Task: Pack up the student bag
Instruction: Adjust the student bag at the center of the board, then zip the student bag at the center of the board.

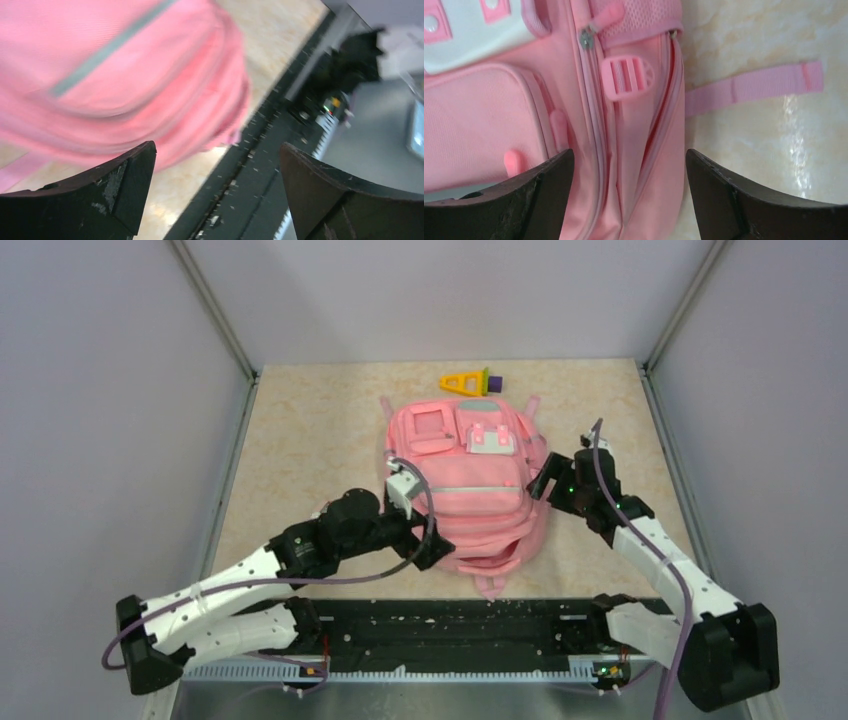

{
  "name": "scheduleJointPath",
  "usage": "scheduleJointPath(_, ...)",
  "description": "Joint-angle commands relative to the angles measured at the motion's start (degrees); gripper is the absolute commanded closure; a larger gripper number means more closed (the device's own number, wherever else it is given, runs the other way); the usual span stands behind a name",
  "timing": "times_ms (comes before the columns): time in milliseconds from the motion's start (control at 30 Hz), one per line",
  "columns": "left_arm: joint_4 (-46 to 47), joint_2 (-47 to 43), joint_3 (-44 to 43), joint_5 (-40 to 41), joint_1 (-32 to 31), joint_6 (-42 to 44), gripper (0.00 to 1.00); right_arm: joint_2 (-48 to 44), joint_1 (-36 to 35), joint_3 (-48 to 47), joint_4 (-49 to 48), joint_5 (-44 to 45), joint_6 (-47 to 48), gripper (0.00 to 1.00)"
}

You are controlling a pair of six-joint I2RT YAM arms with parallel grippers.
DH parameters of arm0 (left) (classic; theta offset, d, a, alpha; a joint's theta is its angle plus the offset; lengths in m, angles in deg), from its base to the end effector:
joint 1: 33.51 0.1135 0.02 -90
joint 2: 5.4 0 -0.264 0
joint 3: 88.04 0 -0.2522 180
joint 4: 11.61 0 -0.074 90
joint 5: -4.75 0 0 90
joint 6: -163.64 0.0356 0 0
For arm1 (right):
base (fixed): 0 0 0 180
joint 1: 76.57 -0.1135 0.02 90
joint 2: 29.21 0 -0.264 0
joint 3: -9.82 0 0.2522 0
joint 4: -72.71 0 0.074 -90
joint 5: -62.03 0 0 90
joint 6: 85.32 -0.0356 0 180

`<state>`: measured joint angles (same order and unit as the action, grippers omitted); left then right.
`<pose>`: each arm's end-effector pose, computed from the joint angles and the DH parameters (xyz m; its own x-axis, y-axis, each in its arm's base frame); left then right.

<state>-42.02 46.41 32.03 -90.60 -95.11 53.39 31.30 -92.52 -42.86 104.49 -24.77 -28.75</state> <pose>0.0959 -0.1843 0.3151 -0.4866 0.1754 -0.8558 0.7977 0.4886 -0.3534 0.2162 0.0597 0.2391 -0.6400 0.3892 -0.6626 0.1433 0.9076 0.3947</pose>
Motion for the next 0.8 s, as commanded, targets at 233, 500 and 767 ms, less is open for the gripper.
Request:
scheduleJointPath(233, 1.4, -5.2, 7.6, 11.1, 16.1, -9.8, 0.02, -23.7, 0.0, 12.3, 3.6, -17.0, -13.5, 0.20)
scheduleJointPath(500, 12.2, -3.8, 16.7, 9.6, 17.7, -16.7, 0.02, -20.8, -0.7, 15.6, 0.2, -21.4, -13.9, 0.21)
scheduleJointPath(767, 19.4, -0.1, 19.3, 6.7, 17.7, -19.1, 0.04, -17.3, -3.1, 15.9, -7.7, -23.2, -16.2, 0.28)
